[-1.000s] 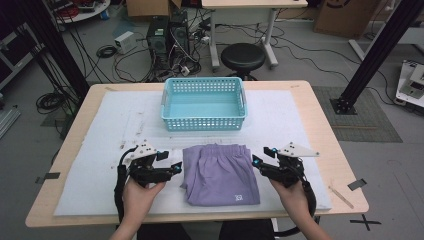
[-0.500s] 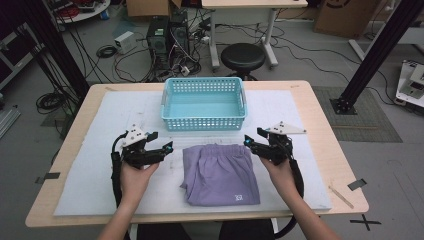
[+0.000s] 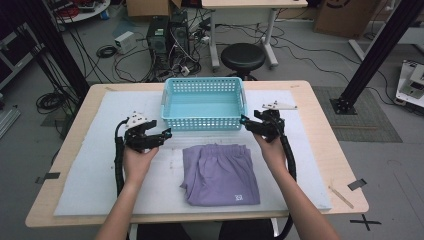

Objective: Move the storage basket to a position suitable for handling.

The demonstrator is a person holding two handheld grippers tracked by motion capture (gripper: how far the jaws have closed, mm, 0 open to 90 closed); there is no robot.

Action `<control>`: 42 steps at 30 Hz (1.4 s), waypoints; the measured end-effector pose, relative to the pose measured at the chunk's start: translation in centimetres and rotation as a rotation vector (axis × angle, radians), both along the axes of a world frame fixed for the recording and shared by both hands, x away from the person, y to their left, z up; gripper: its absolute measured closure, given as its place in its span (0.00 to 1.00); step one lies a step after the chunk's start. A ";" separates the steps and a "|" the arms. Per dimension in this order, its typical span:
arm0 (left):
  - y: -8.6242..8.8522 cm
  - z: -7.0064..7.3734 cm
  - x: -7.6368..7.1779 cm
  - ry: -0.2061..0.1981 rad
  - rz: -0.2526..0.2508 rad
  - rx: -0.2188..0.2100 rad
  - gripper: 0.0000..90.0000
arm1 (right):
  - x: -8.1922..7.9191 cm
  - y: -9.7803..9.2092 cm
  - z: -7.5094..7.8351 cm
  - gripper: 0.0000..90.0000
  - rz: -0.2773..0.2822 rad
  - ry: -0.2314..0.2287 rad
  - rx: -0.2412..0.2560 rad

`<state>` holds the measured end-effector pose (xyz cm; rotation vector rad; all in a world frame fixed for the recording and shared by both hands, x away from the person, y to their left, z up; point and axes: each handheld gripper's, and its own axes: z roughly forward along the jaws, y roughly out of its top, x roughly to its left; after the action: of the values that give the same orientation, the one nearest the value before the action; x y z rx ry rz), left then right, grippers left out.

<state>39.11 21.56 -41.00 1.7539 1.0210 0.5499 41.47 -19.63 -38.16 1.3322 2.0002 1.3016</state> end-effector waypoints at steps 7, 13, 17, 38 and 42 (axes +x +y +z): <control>0.5 -1.2 1.4 -0.005 0.015 -0.020 0.31 | 2.4 0.4 0.0 0.47 -0.041 0.020 0.003; 0.3 -1.3 2.4 0.016 0.001 0.003 0.30 | 3.6 0.6 -0.4 0.46 -0.047 0.051 -0.007; 0.2 -1.1 3.1 -0.008 -0.002 0.002 0.30 | 4.2 0.7 -0.3 0.46 -0.054 0.055 -0.017; -0.4 -2.6 4.2 0.011 -0.031 0.002 0.49 | 6.1 1.7 -1.3 0.69 -0.052 0.161 -0.104; -0.4 -2.5 4.1 0.013 -0.030 0.006 0.52 | 6.1 1.8 -1.3 0.70 -0.061 0.161 -0.110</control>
<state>43.22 21.12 -43.50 1.7775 1.0012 0.5231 47.53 -17.83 -39.50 1.4739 2.0871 1.0714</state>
